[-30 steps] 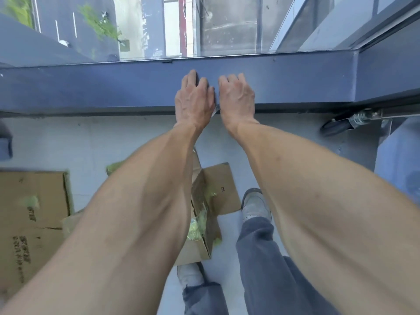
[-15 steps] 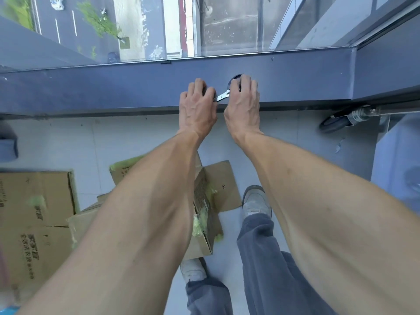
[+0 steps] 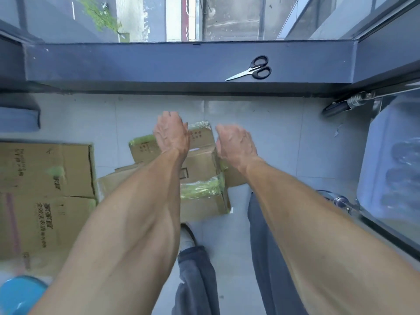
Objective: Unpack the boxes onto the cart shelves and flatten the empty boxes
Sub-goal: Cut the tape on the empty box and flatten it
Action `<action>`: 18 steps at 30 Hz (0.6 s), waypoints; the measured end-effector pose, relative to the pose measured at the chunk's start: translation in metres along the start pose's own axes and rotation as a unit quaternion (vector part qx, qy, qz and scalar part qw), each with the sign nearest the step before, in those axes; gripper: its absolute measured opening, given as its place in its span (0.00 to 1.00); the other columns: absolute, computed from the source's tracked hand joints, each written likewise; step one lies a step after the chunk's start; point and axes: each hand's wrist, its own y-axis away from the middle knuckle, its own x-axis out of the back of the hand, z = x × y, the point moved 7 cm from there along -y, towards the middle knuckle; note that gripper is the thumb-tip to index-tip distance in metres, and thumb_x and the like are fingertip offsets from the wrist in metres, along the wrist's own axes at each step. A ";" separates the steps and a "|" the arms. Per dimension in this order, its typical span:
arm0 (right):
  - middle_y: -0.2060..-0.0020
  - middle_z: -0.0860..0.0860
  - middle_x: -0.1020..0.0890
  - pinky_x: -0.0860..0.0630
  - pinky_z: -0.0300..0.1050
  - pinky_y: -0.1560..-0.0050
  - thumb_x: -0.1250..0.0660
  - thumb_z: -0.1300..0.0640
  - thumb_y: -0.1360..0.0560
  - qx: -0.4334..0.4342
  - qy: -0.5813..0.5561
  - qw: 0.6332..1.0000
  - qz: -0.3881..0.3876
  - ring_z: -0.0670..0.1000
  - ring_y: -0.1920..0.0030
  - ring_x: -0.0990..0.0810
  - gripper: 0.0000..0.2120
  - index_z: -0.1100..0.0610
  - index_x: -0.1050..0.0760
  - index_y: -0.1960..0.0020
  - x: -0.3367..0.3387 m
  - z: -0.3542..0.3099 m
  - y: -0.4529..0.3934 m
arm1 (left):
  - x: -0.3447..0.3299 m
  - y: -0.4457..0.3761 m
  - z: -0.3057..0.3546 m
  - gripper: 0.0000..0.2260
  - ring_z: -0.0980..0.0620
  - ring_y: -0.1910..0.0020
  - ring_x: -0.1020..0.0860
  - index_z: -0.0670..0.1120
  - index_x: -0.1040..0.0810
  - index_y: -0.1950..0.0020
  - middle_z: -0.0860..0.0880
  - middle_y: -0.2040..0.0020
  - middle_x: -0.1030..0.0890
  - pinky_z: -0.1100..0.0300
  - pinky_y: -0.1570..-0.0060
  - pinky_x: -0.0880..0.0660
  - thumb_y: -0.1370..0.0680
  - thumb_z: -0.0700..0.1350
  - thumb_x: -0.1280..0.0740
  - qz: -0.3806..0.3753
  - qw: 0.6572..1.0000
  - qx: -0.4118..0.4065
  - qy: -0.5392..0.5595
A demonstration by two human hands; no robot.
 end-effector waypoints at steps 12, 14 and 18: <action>0.35 0.61 0.30 0.30 0.55 0.37 0.38 0.62 0.22 -0.023 0.126 0.950 -0.285 0.61 0.34 0.30 0.17 0.59 0.29 0.33 -0.178 -0.188 0.096 | -0.021 0.086 -0.212 0.08 0.46 0.63 0.28 0.45 0.27 0.56 0.45 0.60 0.24 0.56 0.64 0.35 0.20 0.43 0.42 -0.050 0.997 0.043 0.048; 0.36 0.61 0.31 0.33 0.57 0.35 0.37 0.57 0.22 -0.040 0.162 0.951 -0.260 0.61 0.35 0.32 0.18 0.58 0.32 0.33 -0.183 -0.195 0.105 | -0.027 0.101 -0.237 0.07 0.47 0.65 0.29 0.46 0.28 0.59 0.46 0.64 0.27 0.57 0.68 0.37 0.22 0.40 0.42 -0.052 0.996 0.039 0.059; 0.36 0.62 0.33 0.35 0.58 0.33 0.38 0.54 0.22 -0.080 0.186 0.951 -0.234 0.62 0.35 0.33 0.17 0.55 0.32 0.34 -0.185 -0.197 0.111 | -0.037 0.122 -0.275 0.04 0.44 0.60 0.24 0.46 0.28 0.55 0.44 0.55 0.23 0.56 0.64 0.34 0.22 0.40 0.42 -0.067 0.992 0.066 0.082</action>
